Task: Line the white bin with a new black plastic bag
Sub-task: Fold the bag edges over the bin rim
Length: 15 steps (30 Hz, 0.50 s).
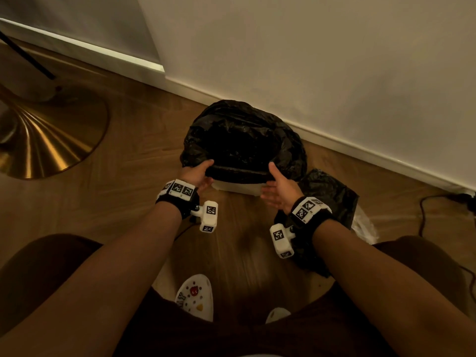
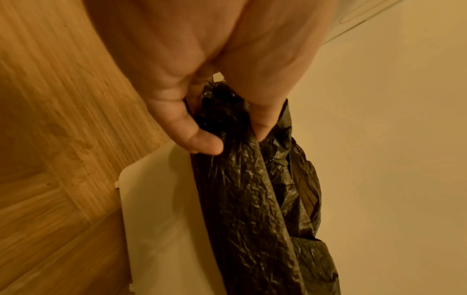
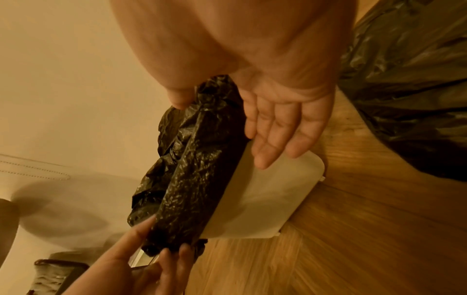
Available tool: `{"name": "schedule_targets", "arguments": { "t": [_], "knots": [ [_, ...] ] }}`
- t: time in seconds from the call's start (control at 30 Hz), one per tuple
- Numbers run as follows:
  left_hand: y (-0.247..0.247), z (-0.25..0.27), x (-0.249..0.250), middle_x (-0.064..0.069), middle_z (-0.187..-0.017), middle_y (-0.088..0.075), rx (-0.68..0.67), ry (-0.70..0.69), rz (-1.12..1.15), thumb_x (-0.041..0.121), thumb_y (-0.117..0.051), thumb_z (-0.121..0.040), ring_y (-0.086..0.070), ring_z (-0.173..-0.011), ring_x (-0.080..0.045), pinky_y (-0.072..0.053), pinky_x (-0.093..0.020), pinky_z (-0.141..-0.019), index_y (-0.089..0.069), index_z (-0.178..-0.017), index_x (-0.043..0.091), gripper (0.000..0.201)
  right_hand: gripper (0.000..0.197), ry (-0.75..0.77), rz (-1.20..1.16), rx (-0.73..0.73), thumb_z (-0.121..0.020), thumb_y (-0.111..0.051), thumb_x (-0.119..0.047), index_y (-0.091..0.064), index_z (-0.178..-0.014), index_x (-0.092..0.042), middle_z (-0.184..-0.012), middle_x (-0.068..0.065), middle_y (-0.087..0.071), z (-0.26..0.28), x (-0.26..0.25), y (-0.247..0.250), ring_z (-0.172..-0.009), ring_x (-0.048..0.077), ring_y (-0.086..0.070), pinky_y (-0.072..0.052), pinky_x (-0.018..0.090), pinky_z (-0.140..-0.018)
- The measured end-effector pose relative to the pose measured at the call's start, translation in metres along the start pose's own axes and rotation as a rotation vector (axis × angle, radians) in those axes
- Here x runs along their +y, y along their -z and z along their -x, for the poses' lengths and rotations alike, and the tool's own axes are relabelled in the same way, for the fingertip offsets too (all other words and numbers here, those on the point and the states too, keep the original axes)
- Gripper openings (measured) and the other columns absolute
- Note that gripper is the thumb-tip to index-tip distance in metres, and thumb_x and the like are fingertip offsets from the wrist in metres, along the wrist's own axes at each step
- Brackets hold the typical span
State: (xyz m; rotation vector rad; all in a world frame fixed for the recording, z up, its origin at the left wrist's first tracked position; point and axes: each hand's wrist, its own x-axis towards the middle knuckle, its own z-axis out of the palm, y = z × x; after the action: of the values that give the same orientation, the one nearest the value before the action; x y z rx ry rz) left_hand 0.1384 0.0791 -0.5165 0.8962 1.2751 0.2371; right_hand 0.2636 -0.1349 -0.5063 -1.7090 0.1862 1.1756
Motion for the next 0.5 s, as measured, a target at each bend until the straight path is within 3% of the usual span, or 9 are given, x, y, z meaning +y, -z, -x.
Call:
{"name": "schedule_targets", "arguments": {
  "t": [0.1, 0.17, 0.27, 0.37, 0.43, 0.5],
  "knots": [
    [0.002, -0.008, 0.006, -0.011, -0.087, -0.069, 0.063, -0.041, -0.214, 0.034, -0.073, -0.077, -0.064, -0.063, -0.022, -0.051, -0.022, -0.049, -0.066, -0.108, 0.004, 0.043, 0.085, -0.069, 0.013, -0.033, -0.076, -0.063, -0.076, -0.058, -0.13, -0.01, -0.116, 0.009, -0.071, -0.004, -0.012, 0.002, -0.098, 0.025, -0.073, -0.052, 0.044, -0.098],
    [0.001, -0.009, 0.011, -0.016, -0.091, -0.069, 0.079, -0.099, -0.343, 0.03, -0.067, -0.082, -0.061, -0.06, -0.023, -0.046, -0.021, -0.044, -0.067, -0.101, 0.003, 0.033, 0.08, -0.128, -0.019, -0.09, -0.081, -0.065, -0.068, -0.052, -0.134, -0.011, -0.124, 0.012, -0.066, -0.004, -0.022, 0.001, -0.102, 0.027, -0.072, -0.052, 0.044, -0.097],
    [-0.003, -0.006, 0.017, -0.02, -0.094, -0.066, 0.073, -0.163, -0.55, 0.024, -0.061, -0.087, -0.06, -0.07, -0.029, -0.045, -0.028, -0.055, -0.062, -0.084, 0.005, 0.019, 0.048, -0.178, -0.059, -0.118, -0.096, -0.058, -0.049, -0.046, -0.129, -0.017, -0.125, 0.016, -0.06, -0.001, -0.034, -0.003, -0.106, 0.032, -0.07, -0.05, 0.047, -0.101],
    [-0.003, -0.002, 0.024, -0.011, -0.088, -0.058, 0.053, -0.192, -0.709, 0.019, -0.058, -0.089, -0.058, -0.08, -0.027, -0.046, -0.031, -0.061, -0.061, -0.093, 0.0, 0.019, 0.034, -0.18, -0.059, -0.092, -0.103, -0.049, -0.034, -0.043, -0.131, -0.016, -0.122, 0.018, -0.058, 0.0, -0.04, -0.006, -0.105, 0.034, -0.069, -0.052, 0.046, -0.097],
    [0.0, -0.003, 0.026, -0.017, -0.094, -0.06, 0.042, -0.216, -0.825, 0.015, -0.058, -0.086, -0.06, -0.085, -0.03, -0.043, -0.03, -0.057, -0.059, -0.096, -0.002, 0.019, 0.04, -0.164, -0.056, -0.079, -0.103, -0.048, -0.027, -0.04, -0.139, -0.011, -0.132, 0.02, -0.058, -0.004, -0.042, -0.007, -0.101, 0.035, -0.068, -0.054, 0.045, -0.084],
    [0.003, -0.002, 0.025, -0.021, -0.096, -0.059, 0.058, -0.232, -0.865, 0.008, -0.058, -0.083, -0.06, -0.09, -0.037, -0.039, -0.03, -0.056, -0.057, -0.096, -0.004, 0.018, 0.038, -0.115, -0.043, -0.042, -0.102, -0.049, -0.02, -0.044, -0.137, -0.009, -0.135, 0.021, -0.057, -0.005, -0.043, -0.006, -0.104, 0.036, -0.066, -0.054, 0.045, -0.081]
  ]
}}
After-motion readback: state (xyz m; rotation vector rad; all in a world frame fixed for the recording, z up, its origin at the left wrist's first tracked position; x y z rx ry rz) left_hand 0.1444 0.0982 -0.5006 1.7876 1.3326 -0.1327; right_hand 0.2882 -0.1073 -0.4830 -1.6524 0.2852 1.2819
